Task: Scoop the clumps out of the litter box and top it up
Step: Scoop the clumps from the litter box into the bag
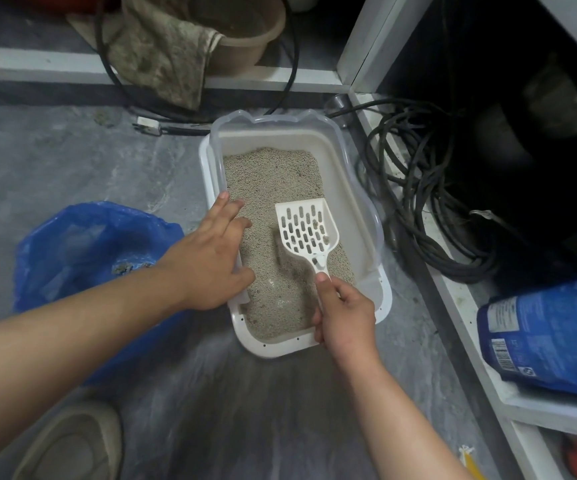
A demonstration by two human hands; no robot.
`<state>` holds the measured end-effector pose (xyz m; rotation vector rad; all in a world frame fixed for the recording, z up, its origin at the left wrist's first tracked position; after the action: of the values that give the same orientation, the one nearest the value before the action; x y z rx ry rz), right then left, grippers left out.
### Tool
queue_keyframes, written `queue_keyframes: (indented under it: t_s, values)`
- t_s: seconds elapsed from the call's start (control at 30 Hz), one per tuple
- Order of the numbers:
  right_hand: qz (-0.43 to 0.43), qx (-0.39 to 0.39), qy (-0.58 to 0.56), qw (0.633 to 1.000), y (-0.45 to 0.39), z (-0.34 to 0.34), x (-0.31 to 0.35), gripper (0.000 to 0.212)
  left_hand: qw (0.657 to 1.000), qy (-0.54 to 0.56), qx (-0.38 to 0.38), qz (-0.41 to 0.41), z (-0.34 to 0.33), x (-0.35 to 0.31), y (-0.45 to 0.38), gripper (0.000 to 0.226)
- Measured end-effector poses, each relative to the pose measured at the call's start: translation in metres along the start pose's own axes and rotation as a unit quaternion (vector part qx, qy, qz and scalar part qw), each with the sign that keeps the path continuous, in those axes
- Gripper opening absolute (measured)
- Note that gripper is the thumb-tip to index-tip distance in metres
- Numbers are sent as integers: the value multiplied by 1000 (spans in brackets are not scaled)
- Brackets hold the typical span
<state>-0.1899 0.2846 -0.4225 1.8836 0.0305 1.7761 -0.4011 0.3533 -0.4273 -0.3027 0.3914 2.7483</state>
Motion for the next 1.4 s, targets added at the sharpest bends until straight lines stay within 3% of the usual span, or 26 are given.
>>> queue_keyframes:
  t_s: [0.2,0.37,0.47,0.57,0.7,0.83,1.03,1.4]
  values:
    - [4,9,-2,1000,12,-7,13,25,1000,3,9,-12,1,4,0,81]
    - [4,36,-17,999,31,-26,24,21,999,-14,13,-41,30,22,14,105]
    - [-6,79,-23,997,53,-45,20,9,999,-26,-26,3,54,59,34,106]
    - [3,152,25,988,76,-67,1,18,995,-51,-21,80,66,110,56,102]
    - [77,226,219,946,91,-94,-20,23,988,-22,20,152,61,157,81,101]
    - [123,276,343,889,98,-123,-35,21,981,32,44,184,45,175,97,93]
    - [152,287,432,841,97,-153,-47,27,973,76,20,215,31,177,107,76]
    - [129,275,500,811,94,-166,-51,50,969,104,11,222,27,175,106,70]
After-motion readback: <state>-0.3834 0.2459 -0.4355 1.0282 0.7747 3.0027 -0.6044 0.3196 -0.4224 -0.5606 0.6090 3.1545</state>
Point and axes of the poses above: each hand's wrist, its own y-axis away from the middle knuckle, its own z-axis out of the back of the hand, x = y × z, the point moved 5 cm from there along -y, towards the middle knuckle, and after that the axes turned 15 degrees about -y, right-handed, at the moved point
